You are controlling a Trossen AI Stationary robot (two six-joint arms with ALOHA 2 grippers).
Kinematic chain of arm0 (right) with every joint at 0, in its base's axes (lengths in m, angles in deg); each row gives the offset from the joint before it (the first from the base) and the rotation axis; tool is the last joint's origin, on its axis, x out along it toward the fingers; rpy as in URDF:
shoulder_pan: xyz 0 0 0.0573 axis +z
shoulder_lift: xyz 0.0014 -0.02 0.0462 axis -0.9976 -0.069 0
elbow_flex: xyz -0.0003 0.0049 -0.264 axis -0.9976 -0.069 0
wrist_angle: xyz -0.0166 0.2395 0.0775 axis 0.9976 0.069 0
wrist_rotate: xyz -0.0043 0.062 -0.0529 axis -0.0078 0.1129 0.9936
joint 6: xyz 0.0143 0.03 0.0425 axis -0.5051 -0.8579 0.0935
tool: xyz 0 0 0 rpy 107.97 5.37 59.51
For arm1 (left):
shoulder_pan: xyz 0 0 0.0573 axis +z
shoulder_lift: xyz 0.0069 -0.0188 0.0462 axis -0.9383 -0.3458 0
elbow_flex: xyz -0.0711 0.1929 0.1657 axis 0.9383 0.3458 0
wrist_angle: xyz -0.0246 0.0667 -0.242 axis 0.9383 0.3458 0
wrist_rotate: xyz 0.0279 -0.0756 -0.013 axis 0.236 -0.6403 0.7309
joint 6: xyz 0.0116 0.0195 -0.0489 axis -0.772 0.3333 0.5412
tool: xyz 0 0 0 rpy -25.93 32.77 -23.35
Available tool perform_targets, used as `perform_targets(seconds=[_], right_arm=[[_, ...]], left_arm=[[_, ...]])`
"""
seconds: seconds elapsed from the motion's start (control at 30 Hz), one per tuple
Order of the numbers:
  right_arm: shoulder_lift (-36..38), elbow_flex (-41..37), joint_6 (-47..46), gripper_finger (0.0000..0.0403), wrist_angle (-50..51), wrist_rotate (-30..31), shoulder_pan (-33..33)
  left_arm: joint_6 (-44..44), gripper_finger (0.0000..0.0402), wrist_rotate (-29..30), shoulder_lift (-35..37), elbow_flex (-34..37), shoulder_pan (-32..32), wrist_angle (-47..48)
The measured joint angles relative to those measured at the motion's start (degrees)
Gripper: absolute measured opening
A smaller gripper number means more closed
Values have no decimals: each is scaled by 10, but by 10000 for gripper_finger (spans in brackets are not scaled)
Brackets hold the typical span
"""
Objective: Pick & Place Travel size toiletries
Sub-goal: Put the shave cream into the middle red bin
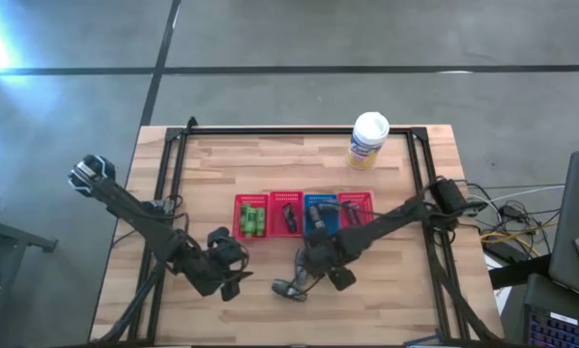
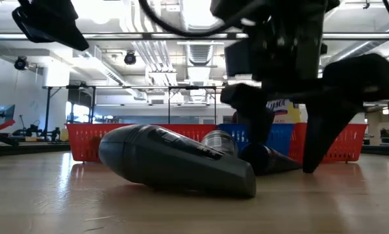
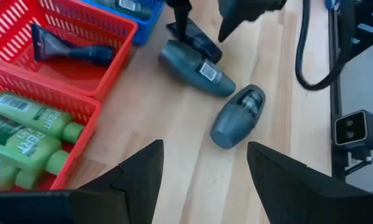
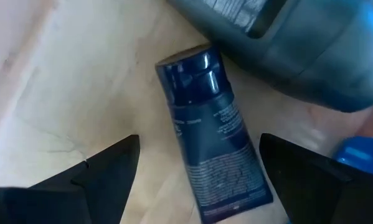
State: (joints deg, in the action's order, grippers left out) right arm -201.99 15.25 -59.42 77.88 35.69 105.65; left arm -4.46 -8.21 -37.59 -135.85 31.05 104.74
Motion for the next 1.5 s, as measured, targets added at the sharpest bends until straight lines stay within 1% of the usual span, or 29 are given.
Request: perform_targets(seconds=[0.2, 0.33, 0.43, 0.57, 0.77, 0.9, 1.03, 1.17, 1.33, 1.5], right_arm=[[-18, 4, 23, 324, 2, -7, -9], [-13, 4, 6, 303, 10, -11, -10], [-6, 1, -2, 271, 23, -8, -10], [0, 0, -6, 216, 30, 0, -11], [1, 2, -39, 134, 43, -2, -10], [1, 18, -45, 89, 61, -9, -10], [5, 43, -67, 57, 83, -43, -10], [33, 70, -117, 41, 94, -89, -13], [81, 100, -193, 42, 92, -96, -25], [98, 127, -244, 48, 88, -124, -42]], left_arm=[[-11, 236, 1, 8, 8, 0, -1], [-33, 236, 2, 8, 8, 0, -1], [-48, 236, 2, 8, 8, -1, -1], [-63, 236, 3, 8, 8, 0, -2], [-65, 236, 7, 8, 8, 2, -2], [-70, 236, 7, 8, 8, 2, -11], [-122, 236, -5, 8, 8, 2, -56], [-199, 236, -26, 6, 8, 2, -117], [-326, 236, -32, -9, 8, 2, -152], [-432, 236, -1, -41, 4, 23, -176]])
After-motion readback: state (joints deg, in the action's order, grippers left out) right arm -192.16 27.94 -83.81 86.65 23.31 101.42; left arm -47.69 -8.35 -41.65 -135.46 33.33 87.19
